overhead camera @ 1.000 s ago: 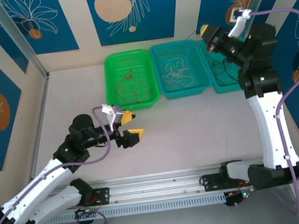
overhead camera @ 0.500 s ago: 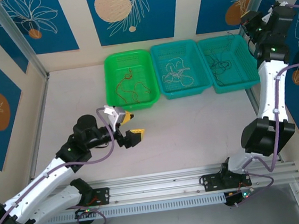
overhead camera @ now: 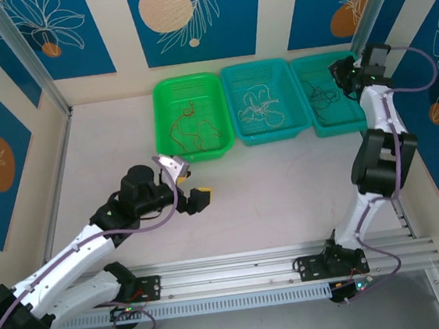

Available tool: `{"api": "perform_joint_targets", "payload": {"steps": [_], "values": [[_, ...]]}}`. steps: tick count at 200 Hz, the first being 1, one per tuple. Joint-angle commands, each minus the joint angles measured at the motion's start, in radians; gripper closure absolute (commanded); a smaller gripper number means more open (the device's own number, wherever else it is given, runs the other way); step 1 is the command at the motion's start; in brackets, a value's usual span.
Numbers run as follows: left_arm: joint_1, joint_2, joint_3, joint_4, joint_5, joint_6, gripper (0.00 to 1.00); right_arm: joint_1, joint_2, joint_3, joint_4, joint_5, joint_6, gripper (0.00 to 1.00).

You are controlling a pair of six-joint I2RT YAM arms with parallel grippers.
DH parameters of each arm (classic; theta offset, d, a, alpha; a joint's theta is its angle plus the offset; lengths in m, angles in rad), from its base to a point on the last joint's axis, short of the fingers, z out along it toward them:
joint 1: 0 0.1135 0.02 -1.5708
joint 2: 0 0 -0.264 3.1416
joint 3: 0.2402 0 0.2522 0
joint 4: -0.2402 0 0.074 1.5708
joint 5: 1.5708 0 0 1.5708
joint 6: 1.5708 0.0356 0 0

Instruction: Untangle the cables

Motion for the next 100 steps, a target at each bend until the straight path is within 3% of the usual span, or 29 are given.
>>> {"api": "perform_joint_targets", "payload": {"steps": [1, 30, 65, 100], "values": [[-0.008, -0.021, 0.009, -0.049, -0.109, -0.033, 0.0, 0.001, 0.062, 0.138, -0.156, -0.075, -0.064, 0.54], [-0.005, -0.04, -0.015, -0.099, -0.283, -0.039, 0.0, 0.013, -0.02, 0.084, -0.173, -0.012, -0.126, 0.33], [0.053, -0.074, -0.066, -0.114, -0.547, -0.005, 0.0, 0.014, -0.261, -0.181, -0.108, 0.008, -0.174, 0.32], [0.23, -0.142, -0.18, -0.007, -0.618, -0.004, 0.0, 0.047, -0.601, -0.596, 0.022, 0.148, -0.241, 0.32]]}}
